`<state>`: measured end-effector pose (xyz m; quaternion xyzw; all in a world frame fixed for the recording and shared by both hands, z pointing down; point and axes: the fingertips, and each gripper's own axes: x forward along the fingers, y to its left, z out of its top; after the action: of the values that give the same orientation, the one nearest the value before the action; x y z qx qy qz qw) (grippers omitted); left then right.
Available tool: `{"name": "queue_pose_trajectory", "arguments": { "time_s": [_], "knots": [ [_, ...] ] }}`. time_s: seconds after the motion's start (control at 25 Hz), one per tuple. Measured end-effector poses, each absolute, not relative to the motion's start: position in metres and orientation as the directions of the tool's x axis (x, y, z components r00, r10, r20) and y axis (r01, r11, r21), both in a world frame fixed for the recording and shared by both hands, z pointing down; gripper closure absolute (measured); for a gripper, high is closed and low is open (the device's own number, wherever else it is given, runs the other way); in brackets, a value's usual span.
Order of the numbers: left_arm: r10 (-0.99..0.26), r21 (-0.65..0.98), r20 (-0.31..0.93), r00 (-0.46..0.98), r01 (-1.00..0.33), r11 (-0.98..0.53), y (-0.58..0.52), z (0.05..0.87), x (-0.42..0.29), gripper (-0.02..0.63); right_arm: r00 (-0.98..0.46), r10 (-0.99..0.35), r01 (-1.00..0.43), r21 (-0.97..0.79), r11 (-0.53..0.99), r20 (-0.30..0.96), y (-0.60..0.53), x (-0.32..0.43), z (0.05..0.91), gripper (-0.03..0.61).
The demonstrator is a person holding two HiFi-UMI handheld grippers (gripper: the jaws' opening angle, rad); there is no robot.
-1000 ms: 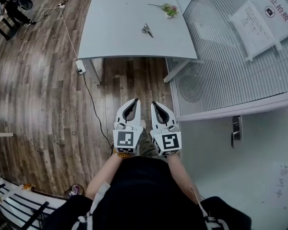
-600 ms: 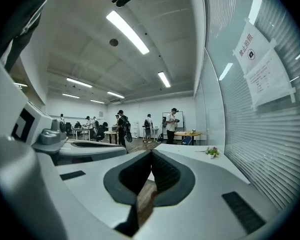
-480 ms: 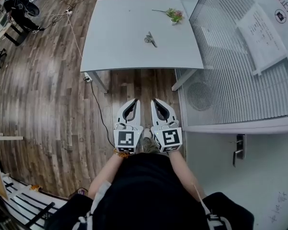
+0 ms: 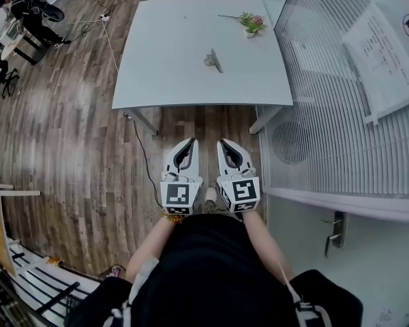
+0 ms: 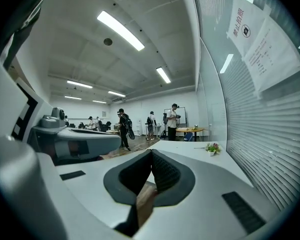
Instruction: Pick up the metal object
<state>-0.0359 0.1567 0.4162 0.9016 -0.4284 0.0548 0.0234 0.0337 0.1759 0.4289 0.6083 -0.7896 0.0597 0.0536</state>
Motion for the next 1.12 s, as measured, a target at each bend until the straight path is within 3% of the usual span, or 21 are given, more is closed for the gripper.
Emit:
{"name": "queue_pose_trajectory", "arguments": {
  "time_s": [0.48,1.12],
  "knots": [
    [-0.788,-0.008,0.144,0.599,-0.796,-0.606,0.111,0.433,-0.02,0.607,-0.265,-0.94,-0.964,-0.022,0.266,0.215,0.131,0.06,0.451,0.578],
    [-0.739,0.035,0.119,0.663,-0.747,-0.664,-0.024,0.42,-0.006,0.607,-0.221,-0.948,-0.96,0.12,0.252,0.229,0.009,0.051,0.421,0.578]
  ]
}}
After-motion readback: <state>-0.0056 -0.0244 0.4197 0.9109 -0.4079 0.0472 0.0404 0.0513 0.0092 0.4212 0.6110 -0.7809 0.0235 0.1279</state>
